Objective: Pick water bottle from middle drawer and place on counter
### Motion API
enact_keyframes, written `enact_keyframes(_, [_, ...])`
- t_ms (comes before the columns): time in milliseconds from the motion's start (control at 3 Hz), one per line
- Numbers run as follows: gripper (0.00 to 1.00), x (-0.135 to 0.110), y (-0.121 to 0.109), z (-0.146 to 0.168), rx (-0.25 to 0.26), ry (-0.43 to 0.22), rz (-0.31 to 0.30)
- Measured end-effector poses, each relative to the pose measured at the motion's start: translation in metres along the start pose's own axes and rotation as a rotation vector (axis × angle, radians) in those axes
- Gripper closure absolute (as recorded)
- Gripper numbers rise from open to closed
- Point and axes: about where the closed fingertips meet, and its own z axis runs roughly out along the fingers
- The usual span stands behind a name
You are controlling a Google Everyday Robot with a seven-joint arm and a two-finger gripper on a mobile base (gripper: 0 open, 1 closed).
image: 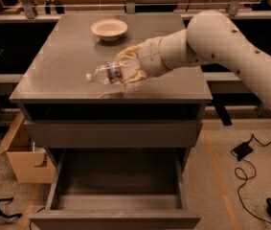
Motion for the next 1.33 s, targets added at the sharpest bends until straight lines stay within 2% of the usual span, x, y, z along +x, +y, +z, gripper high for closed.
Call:
enact_keyframes(333, [1.00, 0.014, -0.021, 0.028, -0.103, -0.016, 0.069])
enact_keyframes(667, [1.00, 0.022, -0.033, 0.046, -0.175, 0.009, 0.134])
enact_keyframes(1000, [1.00, 0.028, -0.043, 0.055, -0.176, 0.057, 0.214])
enact_keyframes(1333, [1.00, 0.031, -0.050, 0.059, -0.160, 0.069, 0.314])
